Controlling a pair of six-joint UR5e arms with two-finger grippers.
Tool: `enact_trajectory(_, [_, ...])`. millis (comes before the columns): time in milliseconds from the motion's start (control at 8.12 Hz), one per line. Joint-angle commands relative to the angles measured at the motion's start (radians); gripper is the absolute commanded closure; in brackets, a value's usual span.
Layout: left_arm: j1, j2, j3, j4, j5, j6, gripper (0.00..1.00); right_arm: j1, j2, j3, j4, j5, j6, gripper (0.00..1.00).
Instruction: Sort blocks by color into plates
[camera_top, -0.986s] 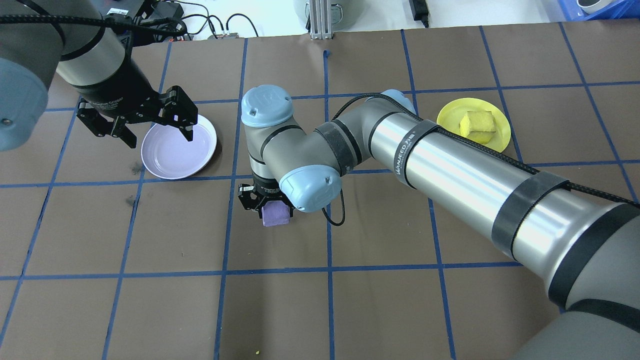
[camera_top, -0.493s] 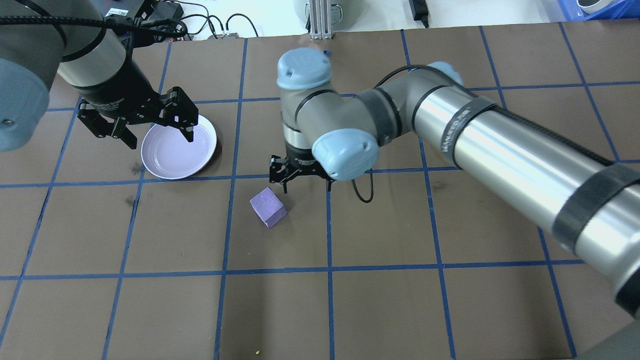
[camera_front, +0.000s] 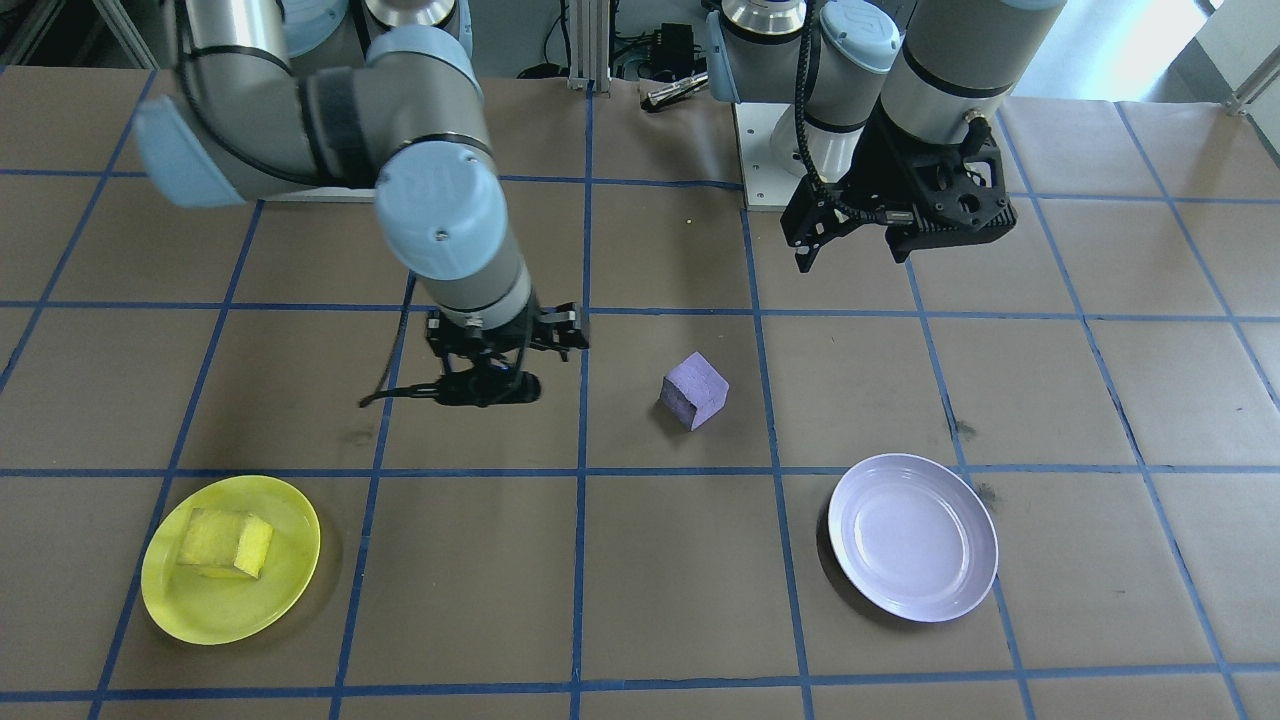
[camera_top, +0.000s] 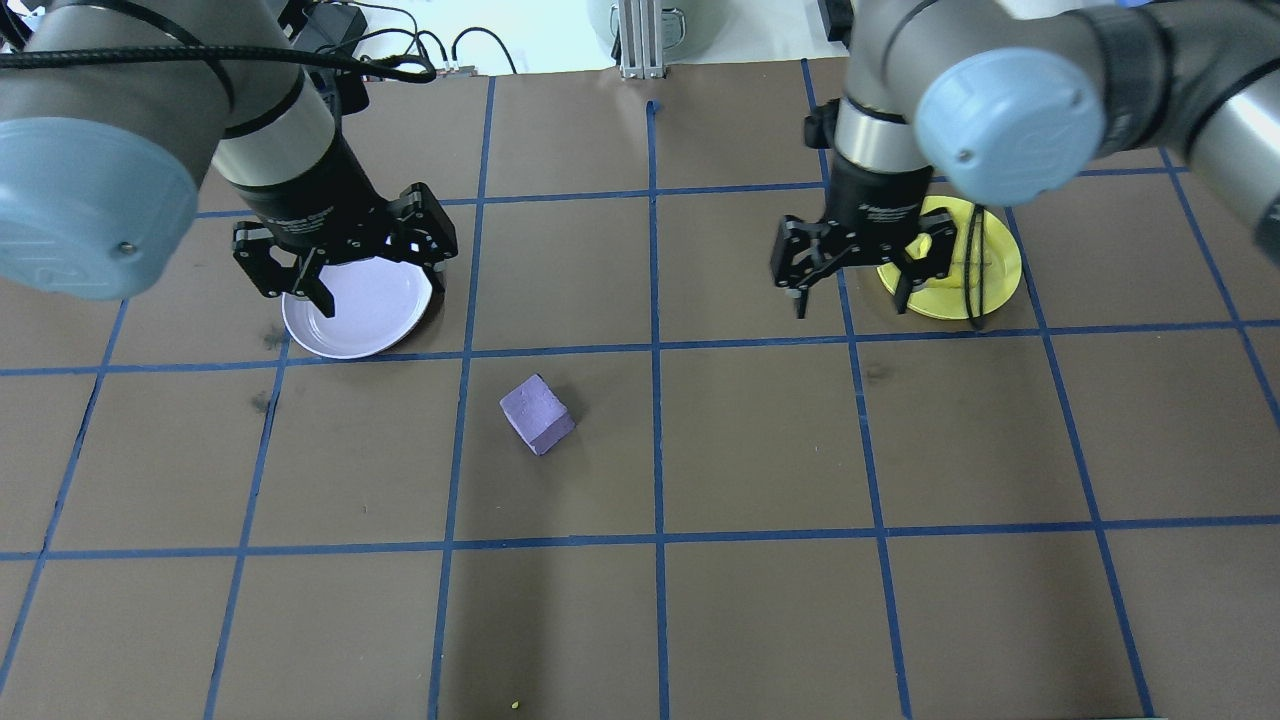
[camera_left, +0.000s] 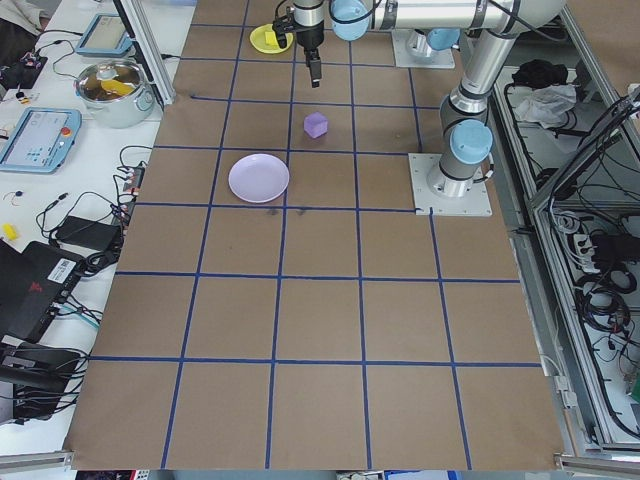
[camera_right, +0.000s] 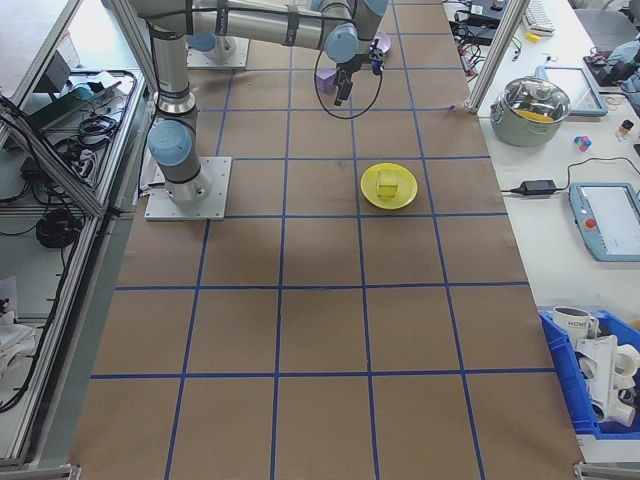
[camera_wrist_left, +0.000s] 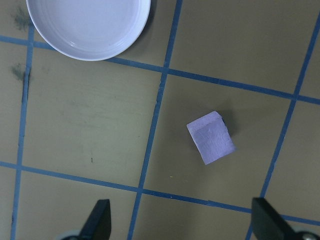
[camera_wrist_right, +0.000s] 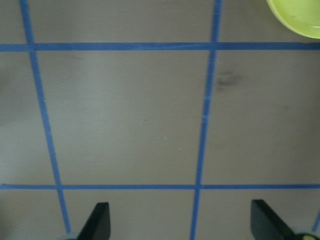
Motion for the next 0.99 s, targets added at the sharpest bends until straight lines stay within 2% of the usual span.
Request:
enact_trajectory(0, [-0.059,-0.091,-0.002,0.004,-0.006,-0.18,0.0,-0.121,-0.164,-0.014,0.103,-0.095,-0.086,0.0])
enact_trajectory(123, [-0.059,-0.125,-0.006,-0.002,-0.059,-0.226,0.0,-0.12,-0.19,-0.028,0.088,-0.109,-0.085,0.0])
enact_trajectory(246, [-0.063,-0.144,-0.031,-0.008,-0.105,-0.263,0.0,-0.117,-0.191,-0.036,0.006,-0.114,-0.085,0.0])
enact_trajectory(370, [-0.063,-0.158,-0.075,0.008,-0.105,-0.246,0.0,-0.117,-0.186,-0.03,-0.033,-0.097,-0.08,0.0])
enact_trajectory(616, [-0.063,-0.213,-0.141,0.074,-0.105,-0.187,0.0,-0.117,-0.191,-0.019,-0.027,-0.096,-0.086,0.0])
enact_trajectory(862, [-0.063,-0.266,-0.137,0.082,-0.112,-0.192,0.0,-0.117,-0.195,-0.019,-0.026,-0.103,-0.083,0.0])
